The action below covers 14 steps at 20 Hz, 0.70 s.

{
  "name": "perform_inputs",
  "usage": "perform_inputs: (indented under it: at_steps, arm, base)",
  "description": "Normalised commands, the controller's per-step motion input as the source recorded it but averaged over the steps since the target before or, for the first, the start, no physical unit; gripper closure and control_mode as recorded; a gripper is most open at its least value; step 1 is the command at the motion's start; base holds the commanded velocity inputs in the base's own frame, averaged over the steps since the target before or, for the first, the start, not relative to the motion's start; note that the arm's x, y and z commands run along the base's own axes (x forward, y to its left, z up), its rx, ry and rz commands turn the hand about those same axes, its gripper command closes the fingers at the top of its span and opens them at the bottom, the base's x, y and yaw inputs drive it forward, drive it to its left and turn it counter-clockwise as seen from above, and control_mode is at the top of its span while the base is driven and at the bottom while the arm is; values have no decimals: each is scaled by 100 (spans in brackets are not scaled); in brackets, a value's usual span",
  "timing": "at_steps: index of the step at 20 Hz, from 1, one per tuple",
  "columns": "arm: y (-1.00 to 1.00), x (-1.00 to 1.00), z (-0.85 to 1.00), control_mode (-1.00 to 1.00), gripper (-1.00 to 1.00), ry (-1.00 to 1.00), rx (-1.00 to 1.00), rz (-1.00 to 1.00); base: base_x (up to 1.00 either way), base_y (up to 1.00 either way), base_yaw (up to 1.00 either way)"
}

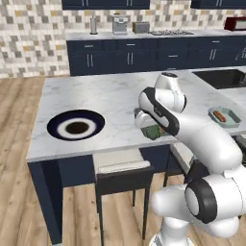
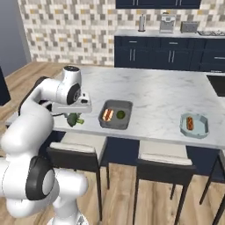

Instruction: Place one cooked food and one vegetable from the large plate to each tupperware container.

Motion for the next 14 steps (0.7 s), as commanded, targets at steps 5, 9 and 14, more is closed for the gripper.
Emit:
perform_inputs:
  at_steps: [5, 9, 14]
  arm:
    - [0, 0, 0, 100, 100, 0, 0, 0]
    - [0, 0, 0, 100, 100, 0, 0, 0]
    - [0, 0, 0, 100, 100, 0, 0, 0]
  base:
    - [-6, -100, 0]
    - [14, -100, 0]
    - [67, -85, 1]
